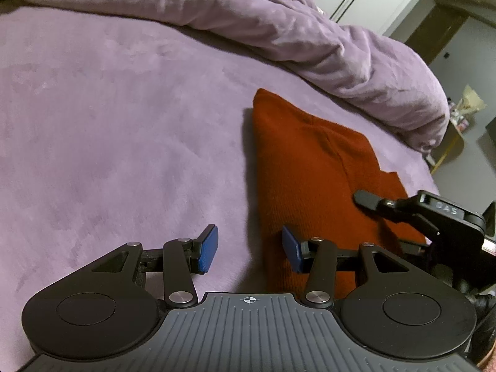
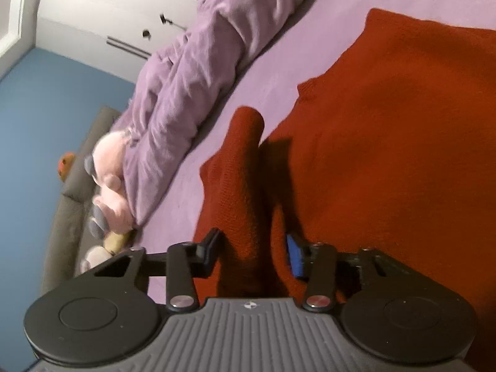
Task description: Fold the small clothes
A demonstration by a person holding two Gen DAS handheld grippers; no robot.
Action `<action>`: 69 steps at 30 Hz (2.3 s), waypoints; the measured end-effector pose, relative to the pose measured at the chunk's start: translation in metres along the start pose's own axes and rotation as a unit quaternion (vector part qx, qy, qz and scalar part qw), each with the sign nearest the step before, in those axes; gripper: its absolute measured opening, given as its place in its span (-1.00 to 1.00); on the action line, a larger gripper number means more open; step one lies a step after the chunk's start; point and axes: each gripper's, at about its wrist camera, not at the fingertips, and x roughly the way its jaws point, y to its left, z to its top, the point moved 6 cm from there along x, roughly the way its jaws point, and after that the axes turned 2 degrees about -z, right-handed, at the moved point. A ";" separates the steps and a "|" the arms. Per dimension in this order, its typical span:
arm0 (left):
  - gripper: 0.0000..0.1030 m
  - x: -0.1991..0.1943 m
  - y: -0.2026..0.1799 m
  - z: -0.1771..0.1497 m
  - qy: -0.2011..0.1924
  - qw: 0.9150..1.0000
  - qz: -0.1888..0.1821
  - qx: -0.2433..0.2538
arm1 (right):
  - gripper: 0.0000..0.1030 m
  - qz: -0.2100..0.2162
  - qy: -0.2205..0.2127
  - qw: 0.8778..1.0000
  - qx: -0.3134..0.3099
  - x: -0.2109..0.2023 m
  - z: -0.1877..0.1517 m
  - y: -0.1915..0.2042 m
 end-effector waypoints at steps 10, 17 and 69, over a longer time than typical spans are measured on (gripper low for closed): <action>0.04 -0.017 -0.007 0.007 -0.024 1.000 0.011 0.003 | -0.60 -0.127 -0.092 0.949 -0.275 -0.030 -0.016 0.082; 0.11 -0.022 -0.032 -0.005 -0.017 0.998 -0.013 0.051 | -1.00 -0.177 -0.139 0.929 -0.294 -0.074 0.013 0.068; 0.35 0.017 -0.043 -0.022 0.034 0.999 -0.022 0.036 | 0.36 -0.055 -0.013 0.996 -0.072 -0.049 0.024 -0.030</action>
